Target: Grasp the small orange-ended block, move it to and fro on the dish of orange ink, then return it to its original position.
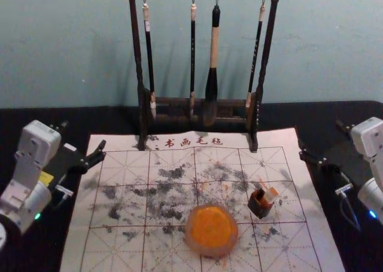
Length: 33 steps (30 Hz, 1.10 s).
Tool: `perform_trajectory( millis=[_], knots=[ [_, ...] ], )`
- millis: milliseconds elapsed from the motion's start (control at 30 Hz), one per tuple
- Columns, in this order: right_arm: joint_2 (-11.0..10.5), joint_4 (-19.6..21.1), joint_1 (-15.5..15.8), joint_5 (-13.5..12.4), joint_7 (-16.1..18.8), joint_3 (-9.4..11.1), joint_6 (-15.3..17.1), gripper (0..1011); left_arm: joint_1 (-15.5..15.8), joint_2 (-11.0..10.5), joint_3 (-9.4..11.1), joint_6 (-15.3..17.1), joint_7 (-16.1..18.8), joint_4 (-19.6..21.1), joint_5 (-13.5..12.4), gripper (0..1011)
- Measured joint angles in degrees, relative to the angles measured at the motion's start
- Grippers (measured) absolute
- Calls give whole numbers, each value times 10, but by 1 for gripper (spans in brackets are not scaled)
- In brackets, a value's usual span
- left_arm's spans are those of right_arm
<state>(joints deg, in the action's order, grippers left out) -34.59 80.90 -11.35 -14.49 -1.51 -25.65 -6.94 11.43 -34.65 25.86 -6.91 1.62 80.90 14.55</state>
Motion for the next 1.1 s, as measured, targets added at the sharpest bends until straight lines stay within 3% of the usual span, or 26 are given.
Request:
perform_trajectory(
  millis=[167, 333, 600, 800, 1100],
  knots=[
    [1, 5, 6, 0, 12, 10, -8, 1003, 0, 0, 0, 0, 0, 0, 0, 1001],
    [-4, 24, 21, -17, 35, 24, -20, 1003, 0, 0, 0, 0, 0, 0, 0, 1001],
    [-22, 74, 64, -68, 104, 43, -41, 1003, 0, 0, 0, 0, 0, 0, 0, 1001],
    [-25, 96, 89, -99, 148, 46, -38, 1003, 0, 0, 0, 0, 0, 0, 0, 1001],
    [-11, 93, 103, -136, 197, 45, -15, 1003, 0, 0, 0, 0, 0, 0, 0, 1001]
  ],
)
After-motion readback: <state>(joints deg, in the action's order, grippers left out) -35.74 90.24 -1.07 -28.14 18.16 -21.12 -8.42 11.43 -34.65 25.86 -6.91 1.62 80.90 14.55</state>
